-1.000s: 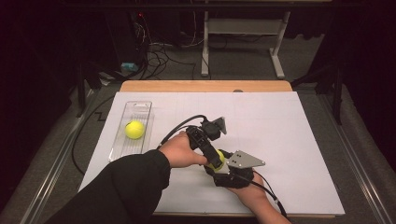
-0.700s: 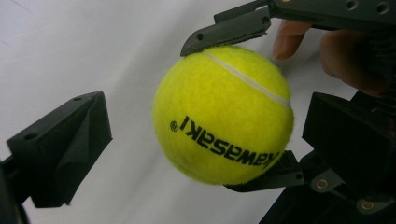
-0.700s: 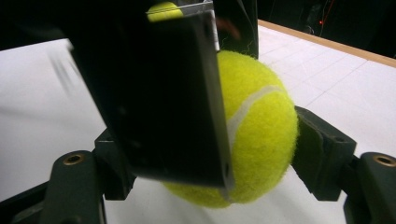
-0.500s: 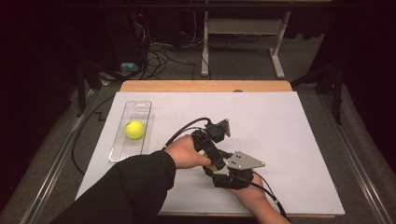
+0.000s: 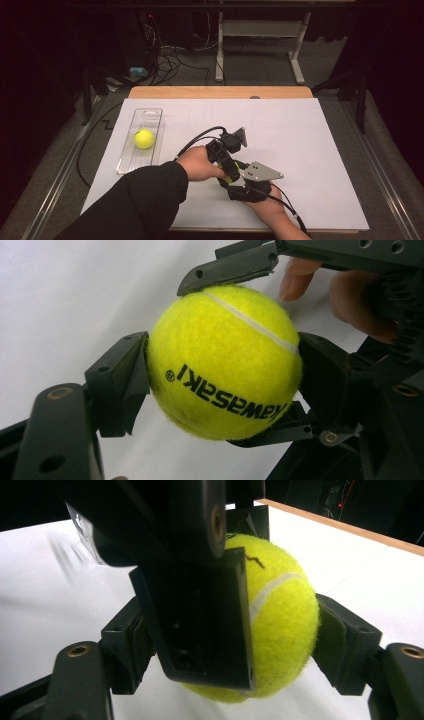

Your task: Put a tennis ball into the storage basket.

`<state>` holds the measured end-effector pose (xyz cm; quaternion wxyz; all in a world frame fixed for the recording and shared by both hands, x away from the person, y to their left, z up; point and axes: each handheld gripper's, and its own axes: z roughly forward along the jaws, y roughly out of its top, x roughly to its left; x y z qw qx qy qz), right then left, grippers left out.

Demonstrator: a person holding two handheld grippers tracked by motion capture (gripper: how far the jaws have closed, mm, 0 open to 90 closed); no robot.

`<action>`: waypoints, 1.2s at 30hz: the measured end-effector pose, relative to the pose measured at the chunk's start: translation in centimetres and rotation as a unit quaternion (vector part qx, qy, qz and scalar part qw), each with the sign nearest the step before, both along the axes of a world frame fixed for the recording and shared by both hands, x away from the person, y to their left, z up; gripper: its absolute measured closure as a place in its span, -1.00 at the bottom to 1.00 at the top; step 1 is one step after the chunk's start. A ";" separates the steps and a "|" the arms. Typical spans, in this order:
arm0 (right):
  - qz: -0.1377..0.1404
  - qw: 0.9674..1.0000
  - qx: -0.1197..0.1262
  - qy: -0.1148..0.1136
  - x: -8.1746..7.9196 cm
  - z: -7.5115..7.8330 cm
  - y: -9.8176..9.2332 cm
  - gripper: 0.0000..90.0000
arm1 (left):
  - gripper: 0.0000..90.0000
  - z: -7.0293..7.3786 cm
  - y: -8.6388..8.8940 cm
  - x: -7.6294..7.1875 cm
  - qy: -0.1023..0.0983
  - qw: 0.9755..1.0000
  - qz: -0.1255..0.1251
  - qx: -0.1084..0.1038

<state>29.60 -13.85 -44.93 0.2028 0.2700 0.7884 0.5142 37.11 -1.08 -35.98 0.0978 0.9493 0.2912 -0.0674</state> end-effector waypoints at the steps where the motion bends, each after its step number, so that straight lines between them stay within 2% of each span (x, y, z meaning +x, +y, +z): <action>1: 0.000 1.000 -0.001 0.000 0.0 0.0 0.0 -0.40 | -0.41 0.0 0.0 0.0 -0.002 1.000 -0.001 0.003; 8: 0.002 1.000 -0.002 -0.008 0.0 -0.1 0.1 -0.44 | -0.40 0.0 -0.1 -0.1 -0.007 1.000 -0.002 0.004; 12: 0.004 1.000 -0.004 -0.009 0.1 -0.2 0.2 -0.71 | -0.40 0.0 -0.1 -0.1 -0.007 1.000 -0.003 0.005; 15: -0.002 1.000 -0.006 -0.012 0.2 -0.2 0.2 -0.98 | -0.40 0.0 0.0 0.0 -0.008 1.000 0.000 0.008; 16: -0.007 1.000 -0.004 -0.010 0.2 -0.3 0.3 -1.00 | -0.40 0.0 0.0 0.1 -0.008 1.000 0.001 0.007; 24: -0.009 1.000 -0.006 -0.018 0.1 -0.3 0.0 -1.00 | -0.40 0.1 0.6 0.4 -0.009 1.000 0.008 0.014; 28: -0.010 1.000 -0.005 -0.019 0.1 -0.2 -0.6 -1.00 | -0.40 0.3 1.5 1.1 -0.012 1.000 0.020 0.021; 36: -0.043 0.999 -0.013 -0.019 0.6 -0.4 -3.2 -1.00 | -0.40 0.6 3.6 2.1 -0.014 0.998 0.046 0.029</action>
